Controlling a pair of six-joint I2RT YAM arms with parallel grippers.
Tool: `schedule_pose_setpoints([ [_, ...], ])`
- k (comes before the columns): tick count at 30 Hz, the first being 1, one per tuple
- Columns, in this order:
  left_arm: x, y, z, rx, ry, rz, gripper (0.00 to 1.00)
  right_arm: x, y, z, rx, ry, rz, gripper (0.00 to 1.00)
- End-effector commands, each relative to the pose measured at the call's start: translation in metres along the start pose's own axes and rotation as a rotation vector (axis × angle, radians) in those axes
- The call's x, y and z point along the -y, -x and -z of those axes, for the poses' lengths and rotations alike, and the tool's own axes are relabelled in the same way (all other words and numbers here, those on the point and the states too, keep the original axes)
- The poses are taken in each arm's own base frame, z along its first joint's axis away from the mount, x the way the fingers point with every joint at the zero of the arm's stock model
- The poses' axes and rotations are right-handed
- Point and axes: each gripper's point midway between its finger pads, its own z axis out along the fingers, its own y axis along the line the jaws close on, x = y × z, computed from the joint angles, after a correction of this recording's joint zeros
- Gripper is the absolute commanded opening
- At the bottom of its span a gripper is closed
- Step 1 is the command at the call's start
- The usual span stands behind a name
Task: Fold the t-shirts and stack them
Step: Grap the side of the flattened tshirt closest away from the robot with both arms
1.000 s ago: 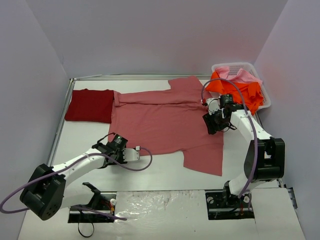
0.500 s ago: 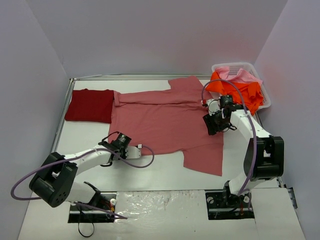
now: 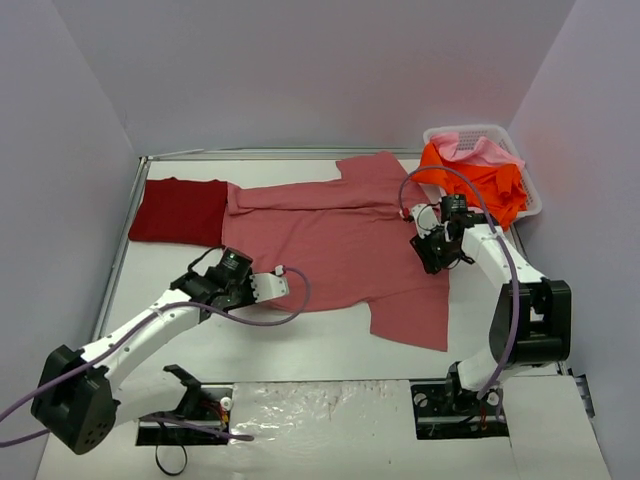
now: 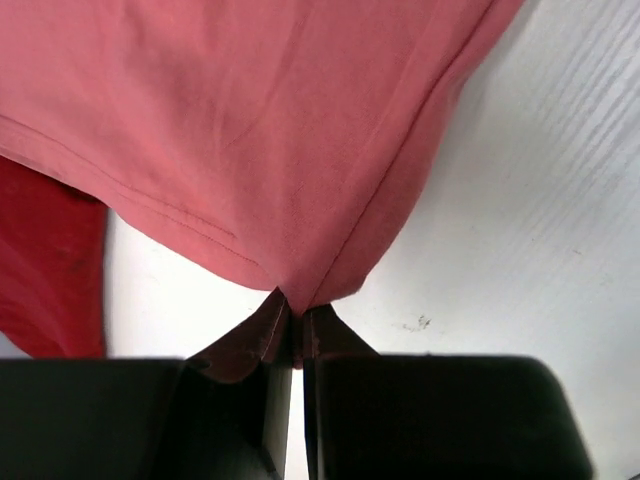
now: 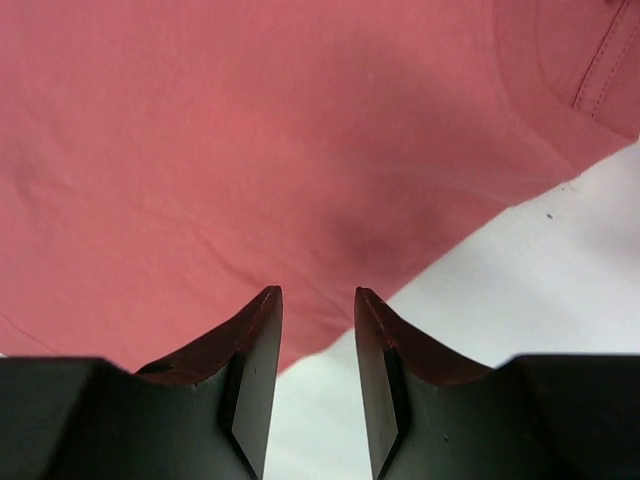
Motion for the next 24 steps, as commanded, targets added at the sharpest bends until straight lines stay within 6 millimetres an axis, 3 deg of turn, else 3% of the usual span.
schedule_pose_setpoints([
  [1, 0.009, -0.022, -0.014, -0.114, -0.026, 0.114, 0.02, 0.001, -0.03, 0.018, -0.066, -0.037, 0.133, 0.31],
  [6, -0.003, -0.041, -0.046, -0.2, -0.051, 0.262, 0.02, -0.003, -0.055, 0.022, -0.13, -0.013, 0.275, 0.31],
  [7, -0.018, -0.04, -0.048, -0.177, -0.042, 0.34, 0.02, -0.005, -0.059, 0.021, -0.135, -0.003, 0.281, 0.29],
  [9, -0.026, -0.044, -0.061, -0.177, -0.085, 0.428, 0.02, -0.01, -0.064, 0.021, -0.143, 0.023, 0.309, 0.27],
  [10, -0.048, -0.042, -0.062, -0.138, -0.069, 0.514, 0.02, -0.012, -0.064, 0.023, -0.135, 0.027, 0.321, 0.27],
  [11, -0.05, -0.046, -0.072, -0.152, -0.101, 0.556, 0.02, -0.017, -0.067, 0.022, -0.132, 0.047, 0.333, 0.28],
  [12, -0.075, -0.044, -0.071, -0.124, -0.079, 0.609, 0.02, -0.018, -0.067, 0.025, -0.118, 0.052, 0.376, 0.34],
  [14, -0.078, -0.043, -0.084, -0.115, -0.16, 0.665, 0.02, -0.026, -0.072, 0.025, -0.097, 0.098, 0.465, 0.37],
  [15, -0.085, -0.042, -0.086, -0.108, -0.167, 0.688, 0.02, -0.028, -0.069, 0.028, -0.07, 0.096, 0.499, 0.41],
  [16, -0.106, -0.038, -0.083, -0.082, -0.15, 0.711, 0.02, -0.031, -0.068, 0.029, -0.055, 0.105, 0.525, 0.42],
  [19, -0.113, -0.032, -0.094, -0.061, -0.232, 0.776, 0.02, -0.038, -0.056, 0.034, -0.004, 0.134, 0.577, 0.45],
  [20, -0.126, -0.025, -0.099, -0.036, -0.237, 0.789, 0.02, -0.044, -0.05, 0.037, 0.016, 0.164, 0.585, 0.46],
  [24, -0.132, -0.022, -0.111, -0.042, -0.271, 0.806, 0.02, -0.064, -0.04, 0.039, 0.047, 0.219, 0.662, 0.49],
])
